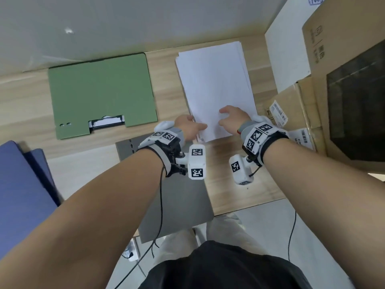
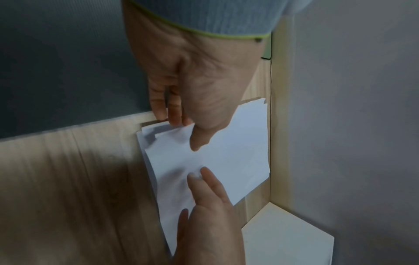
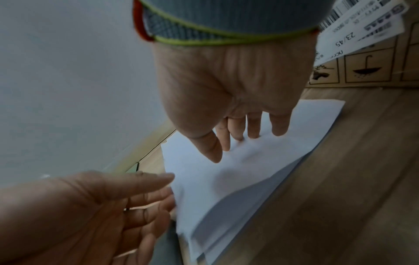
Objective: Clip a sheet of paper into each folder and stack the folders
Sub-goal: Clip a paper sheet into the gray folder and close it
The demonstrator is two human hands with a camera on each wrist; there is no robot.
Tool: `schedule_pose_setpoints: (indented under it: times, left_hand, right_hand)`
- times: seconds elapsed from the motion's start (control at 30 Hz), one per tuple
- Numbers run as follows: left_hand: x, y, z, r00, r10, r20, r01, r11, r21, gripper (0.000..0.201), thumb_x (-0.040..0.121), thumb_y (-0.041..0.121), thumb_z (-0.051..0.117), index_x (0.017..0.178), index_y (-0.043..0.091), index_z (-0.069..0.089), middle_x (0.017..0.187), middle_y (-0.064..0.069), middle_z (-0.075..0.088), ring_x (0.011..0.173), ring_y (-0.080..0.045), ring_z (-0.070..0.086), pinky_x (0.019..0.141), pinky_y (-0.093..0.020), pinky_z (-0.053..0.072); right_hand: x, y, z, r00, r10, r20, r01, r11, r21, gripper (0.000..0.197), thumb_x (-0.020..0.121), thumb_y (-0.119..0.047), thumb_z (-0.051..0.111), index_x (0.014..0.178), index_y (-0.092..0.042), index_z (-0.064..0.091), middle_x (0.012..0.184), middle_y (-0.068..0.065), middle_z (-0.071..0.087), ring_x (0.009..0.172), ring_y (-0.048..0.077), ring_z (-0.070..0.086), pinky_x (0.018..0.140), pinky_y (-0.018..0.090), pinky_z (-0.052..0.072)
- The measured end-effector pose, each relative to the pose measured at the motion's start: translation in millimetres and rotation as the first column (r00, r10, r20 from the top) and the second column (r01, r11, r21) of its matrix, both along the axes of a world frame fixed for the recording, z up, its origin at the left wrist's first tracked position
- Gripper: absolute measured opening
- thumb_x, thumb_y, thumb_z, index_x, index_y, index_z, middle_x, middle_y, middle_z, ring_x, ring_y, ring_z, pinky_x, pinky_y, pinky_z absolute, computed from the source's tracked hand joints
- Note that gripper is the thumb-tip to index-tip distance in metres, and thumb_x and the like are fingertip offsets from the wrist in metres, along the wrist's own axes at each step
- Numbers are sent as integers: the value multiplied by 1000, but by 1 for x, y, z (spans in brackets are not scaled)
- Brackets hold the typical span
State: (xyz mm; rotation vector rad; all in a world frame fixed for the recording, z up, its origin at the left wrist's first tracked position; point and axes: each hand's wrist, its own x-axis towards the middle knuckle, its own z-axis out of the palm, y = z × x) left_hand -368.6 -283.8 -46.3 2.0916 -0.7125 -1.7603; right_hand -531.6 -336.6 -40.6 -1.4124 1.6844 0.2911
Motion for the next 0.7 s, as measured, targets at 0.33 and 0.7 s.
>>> schedule_pose_setpoints:
  times: [0.33, 0.7]
  left_hand:
    - [-7, -15, -7, 986, -1, 169, 10, 998, -55, 33, 72, 40, 72, 86, 9, 73, 81, -7, 76, 77, -27, 74, 83, -50, 60]
    - [0, -20, 8, 900, -189, 392, 203, 979, 4, 30, 77, 54, 75, 89, 27, 74, 86, 11, 74, 79, -14, 70, 77, -29, 57]
  right_hand:
    - [-4, -5, -3, 998, 65, 2, -65, 998, -20, 50, 87, -23, 55, 137, -27, 49, 140, 1, 52, 120, 26, 54, 99, 36, 45]
    - [-12, -8, -5, 996, 18, 82, -16, 1000, -26, 43, 91, -22, 58, 134, -22, 52, 140, 1, 50, 121, 22, 53, 86, 27, 41]
